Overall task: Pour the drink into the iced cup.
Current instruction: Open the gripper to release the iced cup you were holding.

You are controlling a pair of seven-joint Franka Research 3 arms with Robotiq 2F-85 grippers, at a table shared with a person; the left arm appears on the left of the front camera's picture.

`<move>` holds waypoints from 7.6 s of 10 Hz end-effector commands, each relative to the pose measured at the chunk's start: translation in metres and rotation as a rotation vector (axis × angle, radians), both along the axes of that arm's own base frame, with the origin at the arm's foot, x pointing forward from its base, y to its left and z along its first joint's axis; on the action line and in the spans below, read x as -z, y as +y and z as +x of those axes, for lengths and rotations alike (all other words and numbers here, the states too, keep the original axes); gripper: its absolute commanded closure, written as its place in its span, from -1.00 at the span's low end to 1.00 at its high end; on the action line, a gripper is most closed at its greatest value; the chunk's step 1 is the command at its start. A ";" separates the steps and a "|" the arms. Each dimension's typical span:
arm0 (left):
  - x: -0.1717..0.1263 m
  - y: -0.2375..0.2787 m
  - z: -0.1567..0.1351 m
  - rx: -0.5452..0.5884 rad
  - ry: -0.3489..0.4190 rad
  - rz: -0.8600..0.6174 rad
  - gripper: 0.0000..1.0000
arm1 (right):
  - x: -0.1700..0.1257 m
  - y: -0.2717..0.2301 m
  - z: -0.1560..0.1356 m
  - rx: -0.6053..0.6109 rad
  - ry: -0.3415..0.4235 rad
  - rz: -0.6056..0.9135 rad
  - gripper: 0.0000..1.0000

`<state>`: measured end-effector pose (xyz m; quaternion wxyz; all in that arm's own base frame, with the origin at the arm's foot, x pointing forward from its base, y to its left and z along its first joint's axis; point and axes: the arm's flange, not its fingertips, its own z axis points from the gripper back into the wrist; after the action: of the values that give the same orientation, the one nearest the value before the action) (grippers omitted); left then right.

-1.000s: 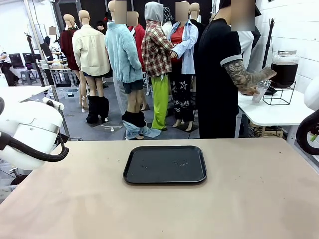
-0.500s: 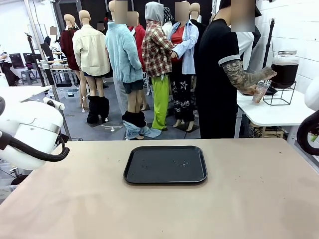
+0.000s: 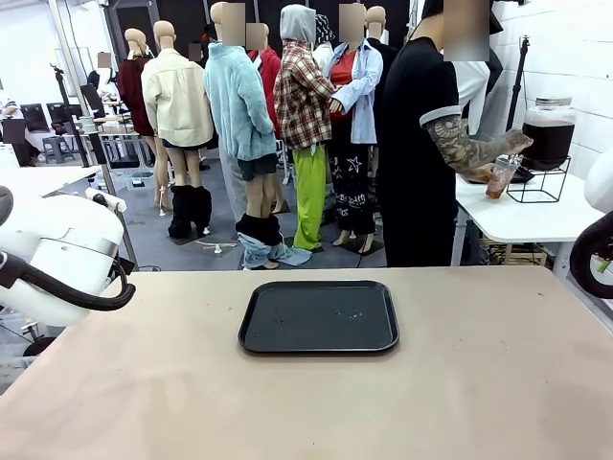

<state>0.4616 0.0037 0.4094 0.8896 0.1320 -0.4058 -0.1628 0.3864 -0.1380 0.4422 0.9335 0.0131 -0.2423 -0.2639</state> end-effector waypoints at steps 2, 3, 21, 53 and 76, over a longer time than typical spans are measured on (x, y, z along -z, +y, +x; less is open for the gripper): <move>-0.002 0.002 0.003 0.014 -0.004 0.005 -1.00 | 0.001 -0.001 0.001 0.000 -0.007 -0.009 -1.00; -0.002 0.002 0.003 0.014 -0.004 0.005 -1.00 | 0.001 -0.001 0.001 0.000 -0.007 -0.009 -1.00; -0.002 0.002 0.003 0.014 -0.004 0.005 -1.00 | 0.001 -0.001 0.001 0.000 -0.007 -0.009 -1.00; -0.002 0.002 0.003 0.014 -0.004 0.005 -1.00 | 0.001 -0.001 0.001 0.000 -0.007 -0.009 -1.00; -0.002 0.002 0.003 0.014 -0.004 0.005 -1.00 | 0.001 -0.001 0.001 0.000 -0.007 -0.009 -1.00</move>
<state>0.4616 0.0037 0.4094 0.8896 0.1318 -0.4058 -0.1628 0.3864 -0.1380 0.4422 0.9335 0.0131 -0.2423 -0.2639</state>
